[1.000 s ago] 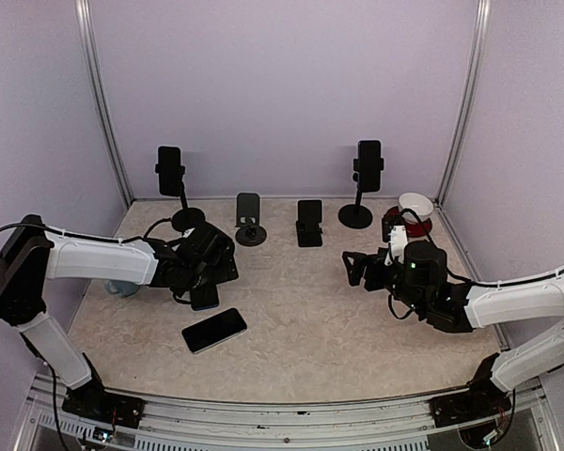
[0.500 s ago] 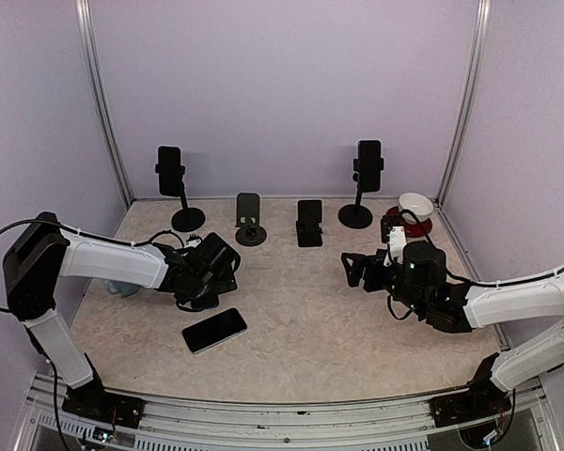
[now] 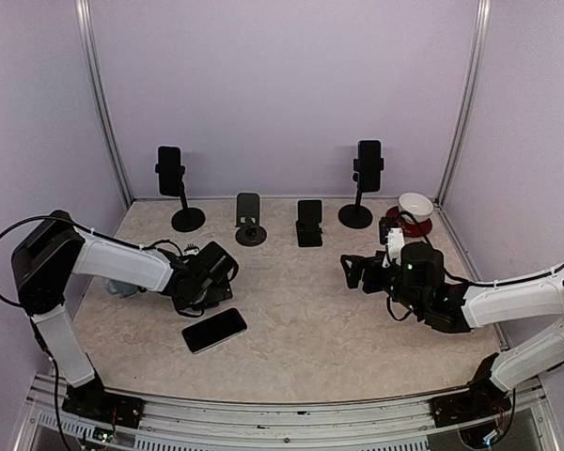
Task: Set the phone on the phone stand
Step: Pick up the phone from the center of the board.
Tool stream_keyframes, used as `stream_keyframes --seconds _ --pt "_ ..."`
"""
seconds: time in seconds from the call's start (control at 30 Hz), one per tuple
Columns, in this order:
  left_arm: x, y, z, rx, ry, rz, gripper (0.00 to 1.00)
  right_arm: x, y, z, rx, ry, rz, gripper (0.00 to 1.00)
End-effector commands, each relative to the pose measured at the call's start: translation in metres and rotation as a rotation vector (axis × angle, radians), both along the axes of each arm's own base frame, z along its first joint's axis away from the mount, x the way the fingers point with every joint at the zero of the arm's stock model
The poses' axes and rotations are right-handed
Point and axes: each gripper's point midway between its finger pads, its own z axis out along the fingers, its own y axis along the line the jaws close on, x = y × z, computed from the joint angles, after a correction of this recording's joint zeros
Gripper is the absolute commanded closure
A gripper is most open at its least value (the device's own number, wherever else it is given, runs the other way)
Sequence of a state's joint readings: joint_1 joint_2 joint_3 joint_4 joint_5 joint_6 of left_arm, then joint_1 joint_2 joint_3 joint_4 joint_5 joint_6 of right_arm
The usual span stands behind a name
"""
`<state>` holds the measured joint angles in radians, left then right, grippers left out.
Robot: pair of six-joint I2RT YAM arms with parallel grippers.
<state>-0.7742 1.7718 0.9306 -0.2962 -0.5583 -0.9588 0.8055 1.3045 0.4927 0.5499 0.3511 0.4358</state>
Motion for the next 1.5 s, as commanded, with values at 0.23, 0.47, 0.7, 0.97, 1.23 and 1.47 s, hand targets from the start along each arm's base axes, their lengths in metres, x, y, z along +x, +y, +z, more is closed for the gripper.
stream_keyframes --seconds 0.23,0.47,0.7,0.97,1.23,1.47 --pt "0.009 0.009 -0.022 0.027 0.034 -0.015 0.01 0.005 0.001 0.008 0.016 -0.015 -0.007 0.00" --pt "0.011 0.011 -0.038 0.073 0.068 -0.024 0.01 0.005 0.000 0.010 0.017 -0.018 -0.011 0.00" --pt "0.015 0.011 -0.041 0.075 0.071 -0.027 0.02 0.005 -0.001 0.010 0.017 -0.020 -0.012 0.00" --pt "0.014 0.017 -0.052 0.128 0.092 -0.025 0.15 0.005 -0.002 0.012 0.019 -0.024 -0.015 0.00" --pt "0.011 0.019 -0.051 0.120 0.082 -0.030 0.44 0.005 -0.002 0.012 0.019 -0.025 -0.017 0.00" --pt "0.017 0.010 -0.026 0.113 0.000 -0.064 0.61 0.005 -0.001 0.012 0.018 -0.023 -0.009 0.00"
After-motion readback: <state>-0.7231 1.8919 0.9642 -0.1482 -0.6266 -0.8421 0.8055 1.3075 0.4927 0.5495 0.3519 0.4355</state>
